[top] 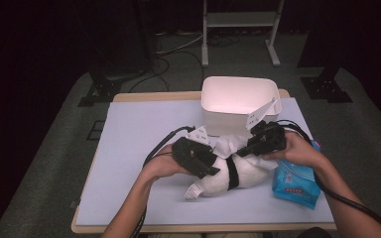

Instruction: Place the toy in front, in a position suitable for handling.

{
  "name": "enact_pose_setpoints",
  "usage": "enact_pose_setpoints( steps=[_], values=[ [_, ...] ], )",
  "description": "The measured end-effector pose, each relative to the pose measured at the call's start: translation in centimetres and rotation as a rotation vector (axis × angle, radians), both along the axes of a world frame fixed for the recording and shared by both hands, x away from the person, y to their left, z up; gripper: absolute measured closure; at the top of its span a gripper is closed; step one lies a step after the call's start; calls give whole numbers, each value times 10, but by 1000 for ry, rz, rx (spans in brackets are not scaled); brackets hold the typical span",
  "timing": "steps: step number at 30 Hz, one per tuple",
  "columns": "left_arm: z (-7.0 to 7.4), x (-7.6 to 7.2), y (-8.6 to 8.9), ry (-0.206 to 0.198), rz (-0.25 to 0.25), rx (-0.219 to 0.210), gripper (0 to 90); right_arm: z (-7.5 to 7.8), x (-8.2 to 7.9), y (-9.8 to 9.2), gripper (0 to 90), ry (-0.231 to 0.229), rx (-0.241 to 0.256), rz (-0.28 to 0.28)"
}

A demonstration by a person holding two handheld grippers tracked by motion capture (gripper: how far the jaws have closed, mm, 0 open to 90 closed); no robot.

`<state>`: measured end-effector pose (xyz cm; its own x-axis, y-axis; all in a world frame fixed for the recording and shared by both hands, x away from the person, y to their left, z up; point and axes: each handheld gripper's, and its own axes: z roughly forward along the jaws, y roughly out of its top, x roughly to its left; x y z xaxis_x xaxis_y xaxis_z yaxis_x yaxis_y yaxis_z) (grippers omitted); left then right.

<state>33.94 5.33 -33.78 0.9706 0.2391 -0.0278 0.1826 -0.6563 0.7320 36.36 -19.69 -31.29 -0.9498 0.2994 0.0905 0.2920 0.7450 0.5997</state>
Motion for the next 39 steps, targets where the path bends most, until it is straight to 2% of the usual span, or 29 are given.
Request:
enact_pose_setpoints(
  steps=[4, 7, 13, 17, 23, 28, 36, 39],
  values=[
    [5, -3, 5, -24, 12, 3, 196, -3, 1, -8, 828, 13, 19, -24],
    [5, -4, 7, -31, 18, 8, 199, -2, 0, -8, 827, 7, 30, -13],
    [3, -3, 8, -24, 18, -15, 219, -3, -4, 10, 827, 1, 4, 27],
    [3, -3, 10, -24, 18, -13, 224, -8, -6, 24, 827, -1, -20, 57],
    [4, -4, 11, -31, 11, -23, 245, -8, -6, 25, 827, -4, -21, 62],
    [3, -3, 10, -27, 14, -32, 246, -4, -9, 29, 827, 3, 17, 84],
    [4, -3, 12, -34, 5, -30, 273, -8, -6, 33, 825, 17, -1, 98],
    [7, -4, 12, -39, 5, -44, 275, -8, -7, 34, 826, 13, -8, 96]
  ],
)
